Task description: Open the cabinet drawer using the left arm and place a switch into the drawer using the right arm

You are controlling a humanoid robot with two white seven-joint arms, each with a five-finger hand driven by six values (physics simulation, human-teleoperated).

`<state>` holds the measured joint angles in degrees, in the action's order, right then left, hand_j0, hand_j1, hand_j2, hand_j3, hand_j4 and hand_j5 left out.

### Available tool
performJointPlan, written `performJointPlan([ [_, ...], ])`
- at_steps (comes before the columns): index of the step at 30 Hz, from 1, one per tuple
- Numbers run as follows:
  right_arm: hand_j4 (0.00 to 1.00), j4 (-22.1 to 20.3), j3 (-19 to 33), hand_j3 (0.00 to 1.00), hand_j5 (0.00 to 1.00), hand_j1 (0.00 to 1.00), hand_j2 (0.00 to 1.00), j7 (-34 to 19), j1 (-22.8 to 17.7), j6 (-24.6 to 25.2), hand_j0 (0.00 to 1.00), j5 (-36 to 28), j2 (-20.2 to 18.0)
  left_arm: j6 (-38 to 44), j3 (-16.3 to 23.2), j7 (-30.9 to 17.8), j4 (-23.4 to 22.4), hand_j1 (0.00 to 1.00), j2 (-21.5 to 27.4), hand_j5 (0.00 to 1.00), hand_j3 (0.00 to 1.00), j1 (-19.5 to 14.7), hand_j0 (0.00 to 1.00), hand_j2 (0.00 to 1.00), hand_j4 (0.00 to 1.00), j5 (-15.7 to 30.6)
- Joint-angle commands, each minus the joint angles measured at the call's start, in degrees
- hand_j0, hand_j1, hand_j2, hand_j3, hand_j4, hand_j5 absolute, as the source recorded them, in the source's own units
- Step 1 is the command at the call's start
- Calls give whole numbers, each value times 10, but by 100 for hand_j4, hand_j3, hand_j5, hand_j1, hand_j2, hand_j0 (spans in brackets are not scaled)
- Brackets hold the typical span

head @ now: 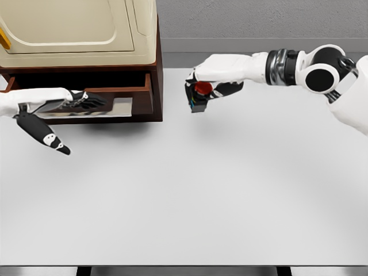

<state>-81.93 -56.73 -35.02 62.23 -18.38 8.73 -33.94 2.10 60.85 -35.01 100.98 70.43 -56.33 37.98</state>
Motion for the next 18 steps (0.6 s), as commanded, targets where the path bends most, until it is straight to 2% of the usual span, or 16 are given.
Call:
performJointPlan([
  [1, 48, -1, 0, 48, 48, 48, 48, 0, 2, 5, 48, -2, 2, -1, -6, 0, 0, 100, 8, 100, 100, 0, 100, 100, 100, 5],
  [6, 48, -3, 0, 48, 48, 48, 48, 0, 34, 12, 48, -23, 5, -16, -13, 0, 0, 100, 8, 100, 100, -3, 100, 100, 100, 14],
  [10, 48, -2, 0, 48, 48, 48, 48, 0, 51, 29, 48, -26, 27, -34, -21, 0, 0, 100, 8, 100, 100, -4, 100, 100, 100, 18],
  [15, 48, -1, -4, 48, 48, 48, 48, 0, 63, 55, 48, -27, 56, -140, -74, 0, 0, 100, 26, 100, 100, -3, 100, 100, 100, 25],
  [18, 47, 3, -7, 47, 47, 47, 47, 0, 76, 68, 47, -27, 75, -176, -88, 0, 1, 100, 55, 100, 100, -3, 100, 100, 100, 25],
])
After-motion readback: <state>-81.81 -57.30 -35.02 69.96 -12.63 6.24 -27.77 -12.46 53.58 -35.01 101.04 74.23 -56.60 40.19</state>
